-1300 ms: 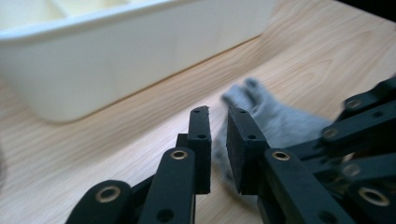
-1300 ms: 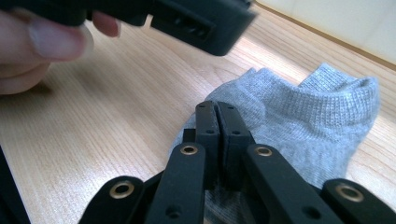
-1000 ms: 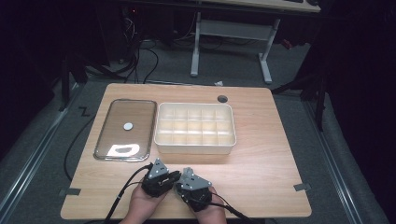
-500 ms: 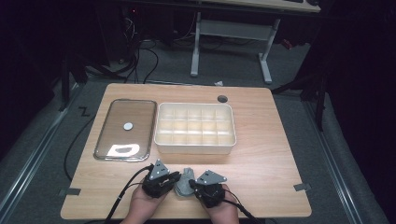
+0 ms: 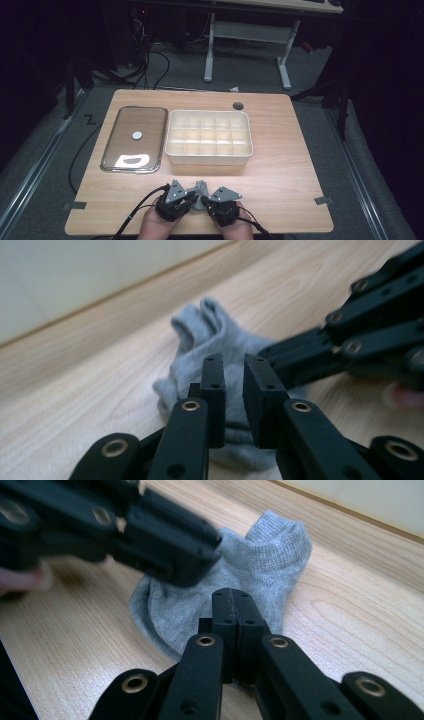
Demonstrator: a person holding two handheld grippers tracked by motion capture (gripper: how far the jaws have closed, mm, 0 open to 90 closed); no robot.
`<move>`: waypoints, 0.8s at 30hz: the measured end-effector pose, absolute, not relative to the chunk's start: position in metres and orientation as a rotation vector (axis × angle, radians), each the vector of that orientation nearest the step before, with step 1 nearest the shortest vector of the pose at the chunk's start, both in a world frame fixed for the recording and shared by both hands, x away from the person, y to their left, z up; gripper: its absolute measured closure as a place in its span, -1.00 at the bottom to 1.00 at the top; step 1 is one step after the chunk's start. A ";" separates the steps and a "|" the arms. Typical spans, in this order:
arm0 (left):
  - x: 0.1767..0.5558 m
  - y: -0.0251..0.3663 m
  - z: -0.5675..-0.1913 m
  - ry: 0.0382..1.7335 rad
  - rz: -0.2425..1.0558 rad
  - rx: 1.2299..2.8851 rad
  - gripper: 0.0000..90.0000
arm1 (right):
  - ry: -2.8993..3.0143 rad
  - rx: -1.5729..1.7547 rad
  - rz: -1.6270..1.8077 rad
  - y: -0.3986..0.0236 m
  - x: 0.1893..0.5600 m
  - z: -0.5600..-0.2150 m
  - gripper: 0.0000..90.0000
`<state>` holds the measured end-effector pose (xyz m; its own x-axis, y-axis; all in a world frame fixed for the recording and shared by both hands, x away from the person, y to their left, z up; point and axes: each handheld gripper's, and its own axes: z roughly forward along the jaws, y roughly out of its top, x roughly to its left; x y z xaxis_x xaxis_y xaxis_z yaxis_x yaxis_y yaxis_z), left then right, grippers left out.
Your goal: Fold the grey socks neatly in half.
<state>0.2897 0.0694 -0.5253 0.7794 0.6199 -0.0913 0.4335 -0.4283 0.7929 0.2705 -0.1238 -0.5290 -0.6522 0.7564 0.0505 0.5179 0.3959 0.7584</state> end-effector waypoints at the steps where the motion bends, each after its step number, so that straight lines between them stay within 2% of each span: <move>1: 0.288 0.070 -0.526 0.784 0.277 2.100 0.78 | 2.356 1.111 1.119 -0.124 0.271 -0.529 1.00; 11: 0.283 0.074 -0.530 0.768 0.316 2.104 0.78 | 2.368 1.106 1.118 -0.123 0.275 -0.528 0.99; 14: 0.286 0.074 -0.531 0.773 0.316 2.100 0.78 | 2.338 1.118 1.151 -0.126 0.274 -0.516 0.66; 16: 0.291 0.074 -0.531 0.775 0.299 2.099 0.81 | 2.271 1.165 1.166 -0.132 0.275 -0.509 0.57; 24: 0.307 0.073 -0.532 0.766 0.266 2.088 0.83 | 2.333 1.325 1.120 -0.138 0.292 -0.527 0.51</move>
<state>0.3065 0.0734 -0.5316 0.7879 0.6094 -0.0888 0.4230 -0.4308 0.7972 0.2920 -0.1375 -0.5267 -0.5632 0.8107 0.1600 0.6319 0.2978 0.7155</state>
